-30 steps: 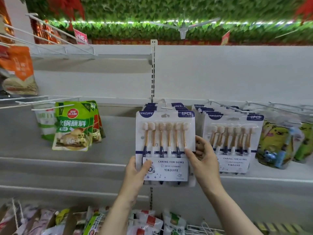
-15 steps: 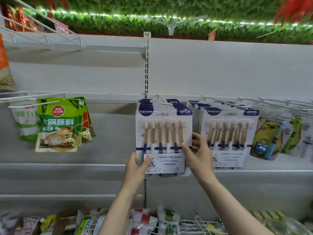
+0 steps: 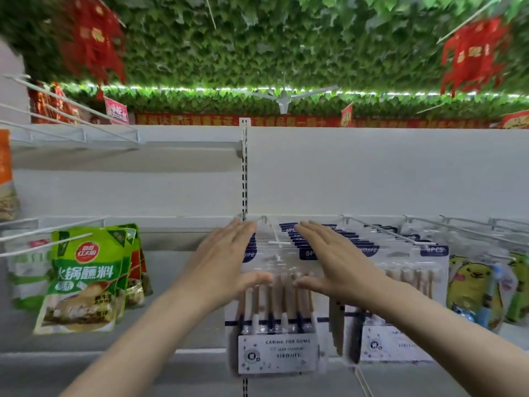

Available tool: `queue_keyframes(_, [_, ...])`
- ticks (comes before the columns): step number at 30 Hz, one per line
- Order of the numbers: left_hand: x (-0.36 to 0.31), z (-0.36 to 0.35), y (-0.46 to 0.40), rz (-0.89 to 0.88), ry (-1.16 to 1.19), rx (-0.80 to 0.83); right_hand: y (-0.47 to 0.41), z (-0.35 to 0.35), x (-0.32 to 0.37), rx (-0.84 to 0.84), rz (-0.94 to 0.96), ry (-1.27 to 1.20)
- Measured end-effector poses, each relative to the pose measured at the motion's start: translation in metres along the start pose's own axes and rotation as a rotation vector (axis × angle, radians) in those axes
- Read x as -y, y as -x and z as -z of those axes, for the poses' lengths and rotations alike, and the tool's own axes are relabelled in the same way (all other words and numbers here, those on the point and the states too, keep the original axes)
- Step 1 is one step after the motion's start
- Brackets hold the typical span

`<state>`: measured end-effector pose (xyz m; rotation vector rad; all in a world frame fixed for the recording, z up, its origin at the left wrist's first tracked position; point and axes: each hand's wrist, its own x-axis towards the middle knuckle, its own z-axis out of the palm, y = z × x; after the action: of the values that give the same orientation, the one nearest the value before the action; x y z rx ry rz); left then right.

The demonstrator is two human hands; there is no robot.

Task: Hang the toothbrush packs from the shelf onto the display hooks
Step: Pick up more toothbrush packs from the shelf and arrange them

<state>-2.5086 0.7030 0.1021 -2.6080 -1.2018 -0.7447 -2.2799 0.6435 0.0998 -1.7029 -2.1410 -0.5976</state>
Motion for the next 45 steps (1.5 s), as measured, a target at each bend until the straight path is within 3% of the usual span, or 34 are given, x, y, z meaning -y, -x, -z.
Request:
queue_keyframes(3, [-0.008, 0.012, -0.024, -0.069, -0.055, 0.188, -0.023, -0.001, -0.008, 0.099, 0.050, 0.018])
queue_keyframes(7, [0.005, -0.004, -0.041, -0.112, -0.007, 0.298, -0.038, -0.007, -0.014, 0.180, 0.090, -0.009])
queue_keyframes(22, [0.016, -0.014, -0.054, -0.132, -0.089, 0.306, -0.046, -0.016, -0.022, 0.275, 0.126, -0.067])
queue_keyframes(25, [0.020, -0.005, -0.055, -0.125, 0.033, 0.367, -0.051, 0.000, -0.029, 0.388, 0.067, -0.193])
queue_keyframes(28, [0.037, 0.003, -0.063, -0.078, 0.212, 0.413, -0.057, 0.024, -0.035, 0.337, -0.083, -0.485])
queue_keyframes(30, [0.047, 0.005, -0.072, -0.021, 0.281, 0.426, -0.065, 0.028, -0.034, 0.301, -0.118, -0.458])
queue_keyframes(35, [0.057, -0.014, -0.092, 0.106, 0.361, 0.494, -0.085, 0.007, -0.023, 0.520, -0.125, -0.274])
queue_keyframes(45, [0.061, -0.032, -0.121, 0.038, 0.547, 0.546, -0.106, -0.012, -0.032, 0.519, -0.150, -0.275])
